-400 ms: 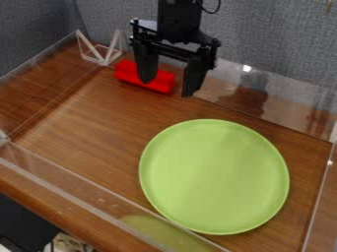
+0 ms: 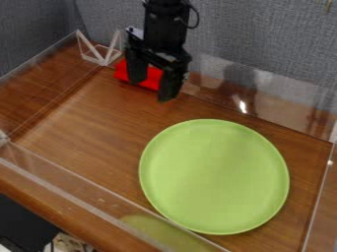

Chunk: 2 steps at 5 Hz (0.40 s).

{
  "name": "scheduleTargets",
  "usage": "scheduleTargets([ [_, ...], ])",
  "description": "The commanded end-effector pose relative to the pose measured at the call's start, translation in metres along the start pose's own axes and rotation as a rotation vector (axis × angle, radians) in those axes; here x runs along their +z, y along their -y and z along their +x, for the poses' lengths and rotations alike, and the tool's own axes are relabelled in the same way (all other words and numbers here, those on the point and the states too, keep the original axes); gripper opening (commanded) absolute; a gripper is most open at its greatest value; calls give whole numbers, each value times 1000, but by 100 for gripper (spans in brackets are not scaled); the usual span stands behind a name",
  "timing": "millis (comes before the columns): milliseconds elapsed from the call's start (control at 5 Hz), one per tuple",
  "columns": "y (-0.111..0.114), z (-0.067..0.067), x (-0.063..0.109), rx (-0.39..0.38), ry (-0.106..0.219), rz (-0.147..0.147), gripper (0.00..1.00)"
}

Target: Put the red object on the green plate

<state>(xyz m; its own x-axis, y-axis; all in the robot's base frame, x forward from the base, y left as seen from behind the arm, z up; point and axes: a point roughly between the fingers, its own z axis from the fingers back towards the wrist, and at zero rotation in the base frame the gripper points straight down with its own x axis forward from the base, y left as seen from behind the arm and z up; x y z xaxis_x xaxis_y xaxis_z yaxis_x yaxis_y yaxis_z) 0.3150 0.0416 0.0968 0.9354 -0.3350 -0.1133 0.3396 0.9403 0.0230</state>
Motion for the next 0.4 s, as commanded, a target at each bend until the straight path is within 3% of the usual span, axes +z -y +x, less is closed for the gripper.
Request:
scheduleTargets([
  [0, -23, 25, 11, -162, 86, 75, 100],
  [200, -41, 40, 9, -317, 110, 116, 100],
])
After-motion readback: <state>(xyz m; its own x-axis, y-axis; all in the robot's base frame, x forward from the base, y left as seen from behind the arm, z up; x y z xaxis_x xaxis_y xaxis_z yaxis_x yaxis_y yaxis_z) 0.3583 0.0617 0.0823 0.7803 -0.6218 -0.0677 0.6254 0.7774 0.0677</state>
